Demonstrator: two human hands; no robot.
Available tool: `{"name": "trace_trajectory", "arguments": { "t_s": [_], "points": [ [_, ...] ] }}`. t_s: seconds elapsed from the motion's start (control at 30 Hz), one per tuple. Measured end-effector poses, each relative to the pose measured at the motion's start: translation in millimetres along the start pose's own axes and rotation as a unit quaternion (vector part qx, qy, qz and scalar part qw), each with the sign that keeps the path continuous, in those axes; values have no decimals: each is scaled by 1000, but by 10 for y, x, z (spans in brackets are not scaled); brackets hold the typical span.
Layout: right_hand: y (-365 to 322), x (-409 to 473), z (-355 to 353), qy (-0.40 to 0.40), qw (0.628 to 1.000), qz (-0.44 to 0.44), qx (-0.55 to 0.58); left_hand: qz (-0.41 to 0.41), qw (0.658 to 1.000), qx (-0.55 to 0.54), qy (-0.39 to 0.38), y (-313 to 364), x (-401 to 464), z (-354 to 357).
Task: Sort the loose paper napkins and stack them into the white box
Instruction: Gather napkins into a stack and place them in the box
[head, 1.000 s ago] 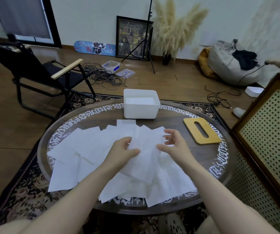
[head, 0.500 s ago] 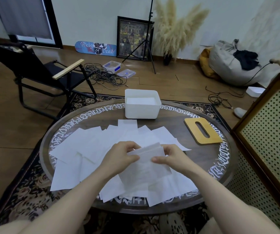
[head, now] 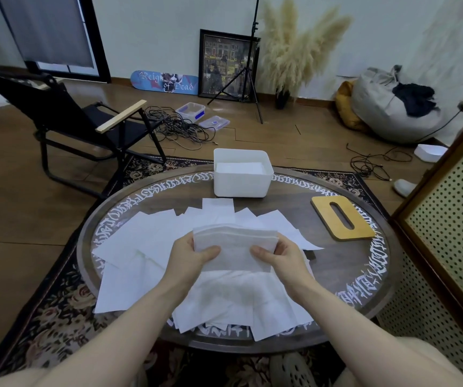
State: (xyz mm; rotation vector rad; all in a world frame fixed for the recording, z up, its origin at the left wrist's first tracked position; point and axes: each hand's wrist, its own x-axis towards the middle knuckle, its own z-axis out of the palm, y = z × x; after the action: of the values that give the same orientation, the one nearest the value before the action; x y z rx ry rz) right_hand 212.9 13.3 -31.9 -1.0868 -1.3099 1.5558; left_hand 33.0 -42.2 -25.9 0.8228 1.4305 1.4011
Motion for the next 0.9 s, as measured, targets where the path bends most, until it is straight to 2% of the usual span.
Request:
{"name": "trace_trajectory", "arguments": {
  "t_s": [0.1,0.3,0.47,0.73,0.9],
  "points": [
    [12,16,4,-5,1000,-6,9,11,1000,-2,10,-12,18,-20],
    [129,1,-10,-15,999,18,-40,-34,999,33,-15,-160,15,-93],
    [169,-22,-7,-13,998,31,-51,-34,997,67,-18,-255,-8,-90],
    [128,-6,29,5,999,36,6,-8,1000,-3,25,-135,54,-36],
    [156,-14,36,11,999,45,13,-17,999,-26,9,-173,32,-50]
  ]
}}
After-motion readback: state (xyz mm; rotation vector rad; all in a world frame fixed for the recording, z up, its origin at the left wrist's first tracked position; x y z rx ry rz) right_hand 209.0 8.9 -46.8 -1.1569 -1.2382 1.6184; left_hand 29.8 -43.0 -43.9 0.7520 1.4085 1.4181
